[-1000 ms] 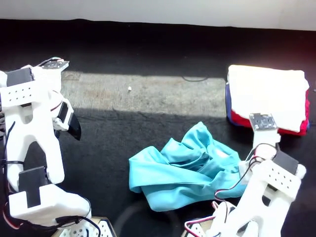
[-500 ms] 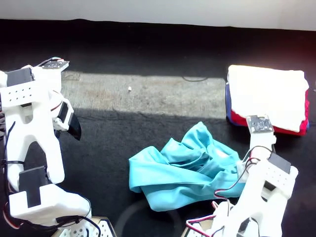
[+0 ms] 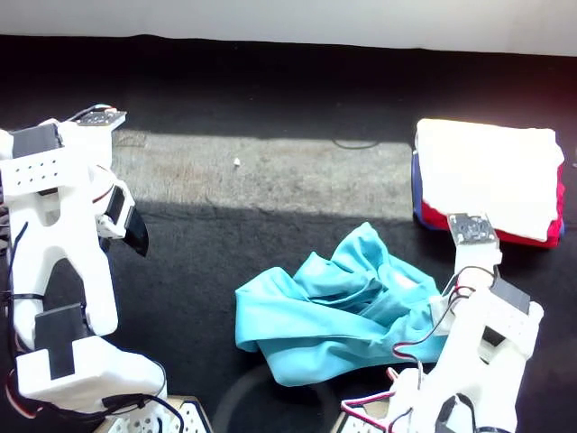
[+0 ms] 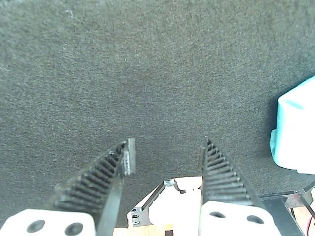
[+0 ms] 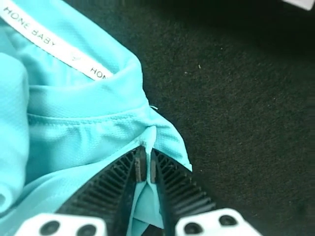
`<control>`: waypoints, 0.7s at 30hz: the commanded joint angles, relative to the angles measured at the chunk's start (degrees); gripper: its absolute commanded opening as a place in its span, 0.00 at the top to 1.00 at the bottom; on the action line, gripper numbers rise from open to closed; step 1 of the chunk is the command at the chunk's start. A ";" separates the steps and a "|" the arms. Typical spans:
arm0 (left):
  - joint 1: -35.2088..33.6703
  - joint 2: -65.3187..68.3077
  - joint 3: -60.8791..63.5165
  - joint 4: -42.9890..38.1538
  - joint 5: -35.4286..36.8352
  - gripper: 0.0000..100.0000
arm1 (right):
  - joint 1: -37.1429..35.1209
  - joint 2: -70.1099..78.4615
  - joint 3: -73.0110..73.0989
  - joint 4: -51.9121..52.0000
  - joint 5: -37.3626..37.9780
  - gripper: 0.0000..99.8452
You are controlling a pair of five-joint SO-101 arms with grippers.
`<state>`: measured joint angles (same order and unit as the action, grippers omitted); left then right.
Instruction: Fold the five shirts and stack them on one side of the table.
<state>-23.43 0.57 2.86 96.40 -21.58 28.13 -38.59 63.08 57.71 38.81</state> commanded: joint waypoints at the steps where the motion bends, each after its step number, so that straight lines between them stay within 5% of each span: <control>1: 0.66 -0.92 -0.84 0.44 0.00 0.78 | 1.01 -5.93 -0.31 -0.66 -0.53 0.99; 11: 9.45 -0.31 -0.75 -0.09 0.09 0.78 | 10.15 -18.95 -13.58 -3.47 -5.45 0.99; 21: 28.35 2.68 -0.31 -5.63 8.09 0.78 | 17.36 4.62 -38.90 -4.70 -11.60 0.99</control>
<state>-0.48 2.77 2.86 91.47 -14.02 42.20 -40.70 34.33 54.11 29.23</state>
